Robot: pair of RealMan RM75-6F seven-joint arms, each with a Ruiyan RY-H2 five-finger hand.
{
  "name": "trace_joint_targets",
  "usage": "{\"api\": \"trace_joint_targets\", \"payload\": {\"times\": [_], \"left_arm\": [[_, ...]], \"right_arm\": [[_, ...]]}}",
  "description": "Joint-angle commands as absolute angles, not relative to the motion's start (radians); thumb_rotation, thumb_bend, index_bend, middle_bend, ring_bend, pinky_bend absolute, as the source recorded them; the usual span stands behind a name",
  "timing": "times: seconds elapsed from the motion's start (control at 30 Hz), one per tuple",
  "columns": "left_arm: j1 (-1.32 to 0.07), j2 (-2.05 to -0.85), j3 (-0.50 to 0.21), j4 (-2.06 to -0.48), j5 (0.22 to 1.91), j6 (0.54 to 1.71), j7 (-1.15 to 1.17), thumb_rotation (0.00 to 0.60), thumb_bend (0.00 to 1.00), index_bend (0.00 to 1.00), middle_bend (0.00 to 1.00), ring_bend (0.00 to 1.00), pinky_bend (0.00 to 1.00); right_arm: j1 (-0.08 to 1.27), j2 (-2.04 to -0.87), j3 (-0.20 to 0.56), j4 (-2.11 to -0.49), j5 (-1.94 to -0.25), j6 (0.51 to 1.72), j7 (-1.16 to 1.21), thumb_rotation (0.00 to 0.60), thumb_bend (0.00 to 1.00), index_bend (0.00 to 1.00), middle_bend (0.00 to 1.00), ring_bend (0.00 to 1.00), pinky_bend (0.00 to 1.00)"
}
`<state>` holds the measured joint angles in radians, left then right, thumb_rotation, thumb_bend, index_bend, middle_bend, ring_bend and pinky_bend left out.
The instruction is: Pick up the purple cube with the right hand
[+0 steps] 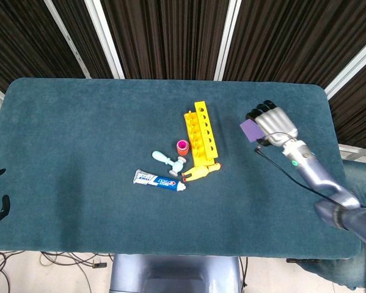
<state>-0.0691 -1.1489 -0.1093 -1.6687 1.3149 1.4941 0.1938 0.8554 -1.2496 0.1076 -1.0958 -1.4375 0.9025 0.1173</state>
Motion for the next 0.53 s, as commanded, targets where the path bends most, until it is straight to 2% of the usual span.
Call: {"api": "trace_joint_targets", "payload": {"times": [0.03, 0.3, 0.53], "left_arm": [[-0.07, -1.15, -0.109, -1.668, 1.314, 1.493, 0.194, 0.6, 0.52, 0.14, 0.0, 0.0, 0.0], [-0.073, -1.156, -0.105, -1.665, 1.322, 1.491, 0.202, 0.6, 0.52, 0.14, 0.0, 0.0, 0.0], [-0.073, -1.16, -0.106, -1.664, 1.322, 1.496, 0.205, 0.6, 0.52, 0.14, 0.0, 0.0, 0.0]], "right_arm": [[0.712, -1.079, 0.113, -1.306, -1.417, 1.085, 0.084, 0.6, 0.54, 0.39, 0.48, 0.22, 0.16], [0.544, -0.978, 0.108, -1.467, -1.492, 1.363, 0.137, 0.6, 0.54, 0.39, 0.48, 0.22, 0.16], [0.48, -0.938, 0.095, -1.531, -1.569, 1.462, 0.167, 0.6, 0.54, 0.39, 0.48, 0.22, 0.16]]}}
